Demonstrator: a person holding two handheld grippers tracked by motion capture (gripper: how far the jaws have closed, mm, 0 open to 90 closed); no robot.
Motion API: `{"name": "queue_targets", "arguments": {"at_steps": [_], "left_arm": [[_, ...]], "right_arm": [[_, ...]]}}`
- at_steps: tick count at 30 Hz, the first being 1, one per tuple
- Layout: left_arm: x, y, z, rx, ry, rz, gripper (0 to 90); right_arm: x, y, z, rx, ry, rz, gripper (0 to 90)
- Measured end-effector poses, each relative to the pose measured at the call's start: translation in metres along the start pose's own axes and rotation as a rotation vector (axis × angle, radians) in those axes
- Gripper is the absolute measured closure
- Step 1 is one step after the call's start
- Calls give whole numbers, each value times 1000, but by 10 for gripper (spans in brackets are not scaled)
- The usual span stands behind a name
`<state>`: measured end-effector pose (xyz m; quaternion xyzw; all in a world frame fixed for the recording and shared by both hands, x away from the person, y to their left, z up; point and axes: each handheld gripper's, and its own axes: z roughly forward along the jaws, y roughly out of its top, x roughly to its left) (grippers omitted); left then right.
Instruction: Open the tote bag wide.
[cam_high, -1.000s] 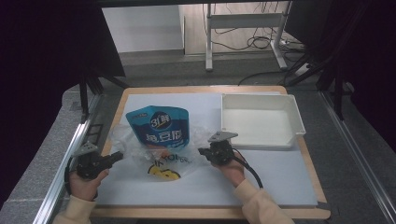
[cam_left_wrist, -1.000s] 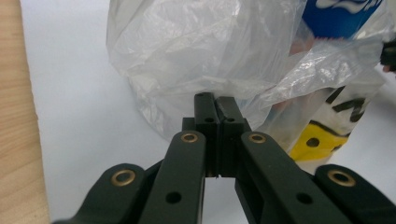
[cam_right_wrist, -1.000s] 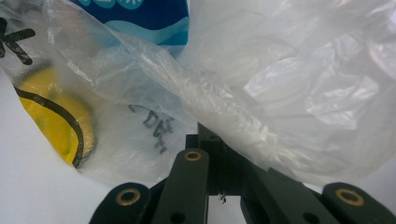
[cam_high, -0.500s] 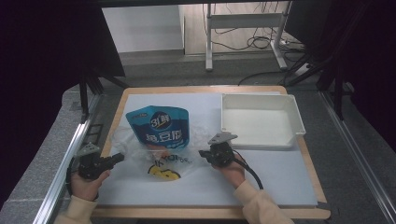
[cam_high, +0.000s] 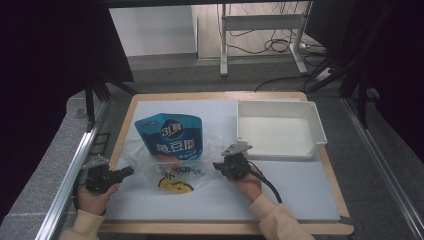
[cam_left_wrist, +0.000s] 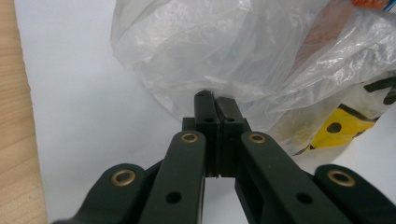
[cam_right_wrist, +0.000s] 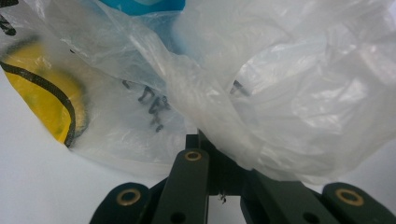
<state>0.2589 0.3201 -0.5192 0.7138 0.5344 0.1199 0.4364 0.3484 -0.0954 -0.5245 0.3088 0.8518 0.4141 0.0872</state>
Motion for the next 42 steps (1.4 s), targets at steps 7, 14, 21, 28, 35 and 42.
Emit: {"name": "queue_targets", "arguments": {"at_steps": [7,14,21,28,35,42], "left_arm": [[0,-7,6,31,6,3,897],[2,-13,8,58,15,6,897],[10,-19,11,89,23,-8,897],[15,-25,13,122,37,-11,897],[16,-26,14,127,36,-12,897],[17,-26,14,127,34,-11,892]], "right_arm": [[0,-5,-4,10,3,14,888],[-2,-13,-10,25,-4,24,889],[-3,-18,-10,56,2,33,889],[-8,-20,-11,74,8,51,889],[-8,-21,-11,73,7,51,889],[-7,-20,-13,57,31,55,830]]}}
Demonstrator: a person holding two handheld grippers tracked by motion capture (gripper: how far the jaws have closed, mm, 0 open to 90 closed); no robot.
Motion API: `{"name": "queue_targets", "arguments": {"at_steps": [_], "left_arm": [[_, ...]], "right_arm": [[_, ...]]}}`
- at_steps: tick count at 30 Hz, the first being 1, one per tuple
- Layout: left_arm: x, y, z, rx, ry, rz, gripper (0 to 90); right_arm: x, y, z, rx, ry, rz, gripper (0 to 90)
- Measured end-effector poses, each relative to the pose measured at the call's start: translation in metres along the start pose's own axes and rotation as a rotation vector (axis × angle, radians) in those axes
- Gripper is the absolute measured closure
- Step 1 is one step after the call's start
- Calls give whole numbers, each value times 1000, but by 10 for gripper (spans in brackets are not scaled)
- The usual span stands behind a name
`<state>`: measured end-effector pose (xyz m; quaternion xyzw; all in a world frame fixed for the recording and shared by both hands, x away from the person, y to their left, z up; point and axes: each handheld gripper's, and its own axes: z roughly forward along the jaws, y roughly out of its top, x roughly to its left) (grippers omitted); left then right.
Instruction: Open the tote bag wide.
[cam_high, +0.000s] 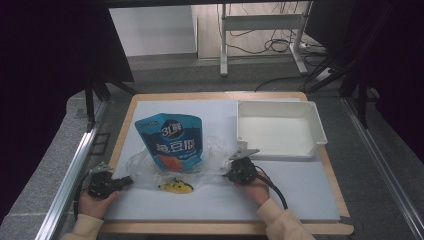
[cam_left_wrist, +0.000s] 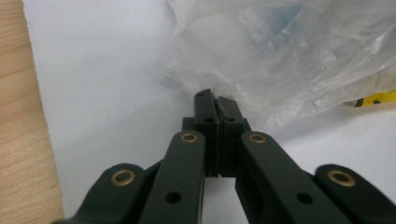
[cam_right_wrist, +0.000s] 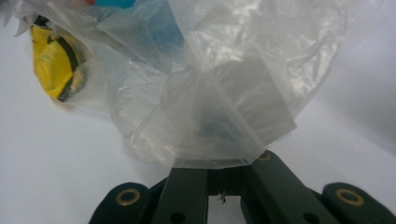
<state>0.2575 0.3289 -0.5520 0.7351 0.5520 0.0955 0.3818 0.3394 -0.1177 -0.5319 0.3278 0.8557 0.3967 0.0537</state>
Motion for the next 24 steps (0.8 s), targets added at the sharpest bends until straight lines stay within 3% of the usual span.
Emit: {"name": "queue_targets", "arguments": {"at_steps": [1,5,11,12,14,15,17,18,19,20,23,24], "left_arm": [[0,0,0,-1,-1,0,892],[0,0,0,-2,-5,0,892],[0,0,1,-2,-3,-1,891],[0,1,1,-2,-2,-2,890],[0,1,1,1,-1,-1,890],[0,1,1,1,1,0,889],[-1,1,1,1,2,3,888],[-1,1,1,2,2,3,888],[-1,1,1,2,2,3,887],[-1,1,1,-1,1,-1,887],[-1,2,1,0,4,3,887],[-2,2,2,1,4,5,887]], "right_arm": [[2,1,-3,-12,23,1,750],[4,-1,-15,-38,28,-5,663],[2,-3,-37,-96,-2,25,578],[0,0,-51,-138,-32,24,554],[-1,2,-58,-160,-42,30,548],[-4,9,-73,-206,-67,36,530],[-6,13,-80,-231,-76,36,525],[-8,24,-95,-276,-89,33,508],[-8,24,-95,-276,-89,33,508],[-9,37,-107,-323,-79,38,488],[-6,50,-112,-340,-76,20,475],[-3,68,-113,-337,-76,-10,464]]}}
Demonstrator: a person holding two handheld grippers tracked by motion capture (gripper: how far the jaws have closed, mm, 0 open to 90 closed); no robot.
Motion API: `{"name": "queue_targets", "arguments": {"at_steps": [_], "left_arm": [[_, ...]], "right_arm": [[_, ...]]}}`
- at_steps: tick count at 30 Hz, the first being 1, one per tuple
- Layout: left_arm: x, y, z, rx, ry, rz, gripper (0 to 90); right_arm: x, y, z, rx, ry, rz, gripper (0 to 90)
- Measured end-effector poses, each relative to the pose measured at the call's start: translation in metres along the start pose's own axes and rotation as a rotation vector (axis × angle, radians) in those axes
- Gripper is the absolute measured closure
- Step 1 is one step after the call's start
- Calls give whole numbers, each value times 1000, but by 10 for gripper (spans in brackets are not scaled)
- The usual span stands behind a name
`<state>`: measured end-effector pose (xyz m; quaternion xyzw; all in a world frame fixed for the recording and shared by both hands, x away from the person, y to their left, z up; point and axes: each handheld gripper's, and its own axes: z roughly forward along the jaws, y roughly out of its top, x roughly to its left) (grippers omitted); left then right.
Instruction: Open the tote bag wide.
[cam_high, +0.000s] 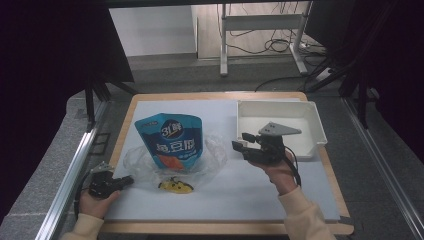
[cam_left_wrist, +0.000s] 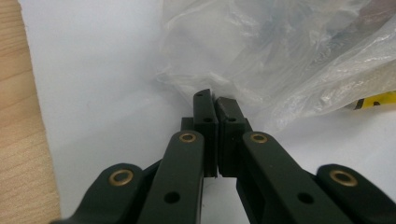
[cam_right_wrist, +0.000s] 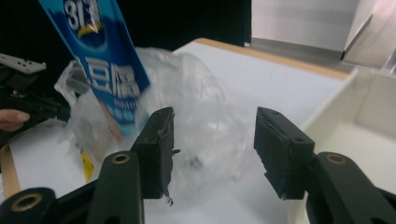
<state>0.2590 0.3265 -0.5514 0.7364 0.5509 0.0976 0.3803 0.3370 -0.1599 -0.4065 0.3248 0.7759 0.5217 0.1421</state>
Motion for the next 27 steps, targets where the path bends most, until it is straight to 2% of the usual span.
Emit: {"name": "queue_targets", "arguments": {"at_steps": [2,3,5,6,7,12,16,17,19,20,22,23,27], "left_arm": [[0,0,0,0,0,0,887],[0,0,0,0,-2,0,887],[0,0,0,0,-3,0,888],[0,0,0,0,-4,-1,888],[1,0,0,-1,-5,-1,888],[1,0,0,-3,-6,0,886],[1,0,0,-1,-7,1,884],[1,0,0,0,-8,3,884],[1,0,0,0,-7,3,884],[1,0,0,0,-6,3,883],[1,0,0,0,-5,5,881],[0,0,0,0,-6,2,880],[1,0,0,-1,-10,0,880]], "right_arm": [[1,7,4,-1,6,-9,462],[5,19,13,5,23,-19,458],[9,26,26,16,48,-26,456],[9,26,26,16,48,-26,456],[13,29,40,39,69,-33,459],[17,23,70,125,97,-23,496],[18,17,79,155,104,-23,521],[18,12,85,171,111,-24,586],[18,10,87,181,112,-27,618],[18,5,92,202,125,-33,693],[18,2,94,215,129,-37,727],[16,-3,98,231,123,-41,817],[13,-13,99,219,125,-24,877]]}}
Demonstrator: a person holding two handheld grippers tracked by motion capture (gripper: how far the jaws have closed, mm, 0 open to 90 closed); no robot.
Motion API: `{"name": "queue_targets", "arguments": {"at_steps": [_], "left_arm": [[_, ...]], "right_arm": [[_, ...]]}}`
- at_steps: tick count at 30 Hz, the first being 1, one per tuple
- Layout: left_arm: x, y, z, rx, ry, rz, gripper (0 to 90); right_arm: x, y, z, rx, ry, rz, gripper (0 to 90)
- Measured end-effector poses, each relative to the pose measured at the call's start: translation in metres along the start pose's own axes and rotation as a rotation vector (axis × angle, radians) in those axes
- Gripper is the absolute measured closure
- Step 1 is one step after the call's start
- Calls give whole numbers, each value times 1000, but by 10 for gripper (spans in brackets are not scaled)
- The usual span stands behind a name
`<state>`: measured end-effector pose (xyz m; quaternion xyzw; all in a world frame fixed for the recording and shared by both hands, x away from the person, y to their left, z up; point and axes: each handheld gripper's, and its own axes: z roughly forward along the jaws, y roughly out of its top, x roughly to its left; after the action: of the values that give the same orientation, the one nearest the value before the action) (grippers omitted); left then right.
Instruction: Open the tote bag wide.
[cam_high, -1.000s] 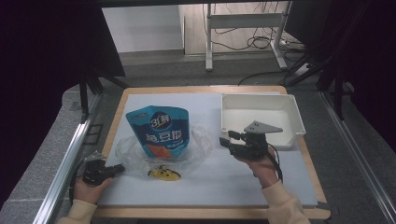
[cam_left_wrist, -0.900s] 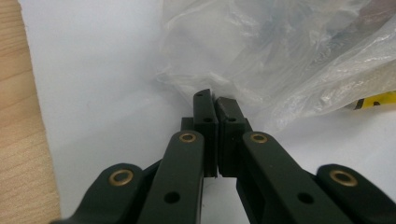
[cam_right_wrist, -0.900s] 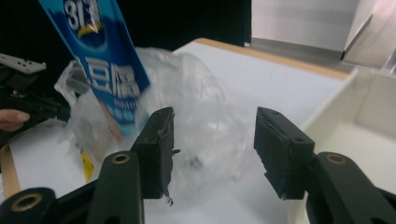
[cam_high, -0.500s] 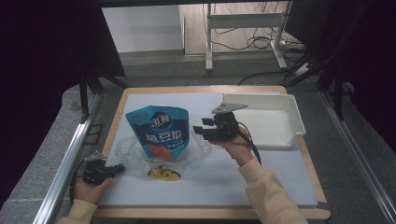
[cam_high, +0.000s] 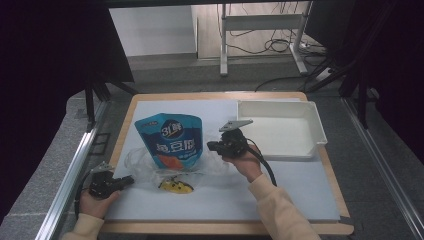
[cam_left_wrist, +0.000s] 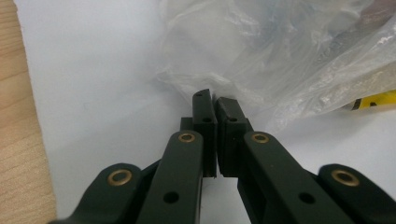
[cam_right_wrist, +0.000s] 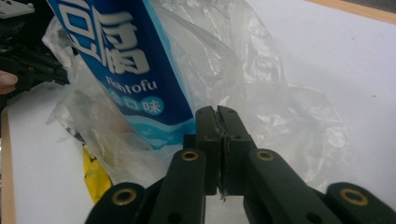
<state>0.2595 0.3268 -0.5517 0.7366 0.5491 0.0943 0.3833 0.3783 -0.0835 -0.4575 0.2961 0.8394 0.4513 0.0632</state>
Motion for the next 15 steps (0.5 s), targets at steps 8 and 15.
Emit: {"name": "queue_targets", "arguments": {"at_steps": [8,15], "left_arm": [[-1,1,-1,-6,2,0,877],[-5,1,-6,-34,-4,5,854]], "right_arm": [[-4,-10,-4,-54,-6,12,882],[0,-12,-6,-64,-5,-18,883]]}}
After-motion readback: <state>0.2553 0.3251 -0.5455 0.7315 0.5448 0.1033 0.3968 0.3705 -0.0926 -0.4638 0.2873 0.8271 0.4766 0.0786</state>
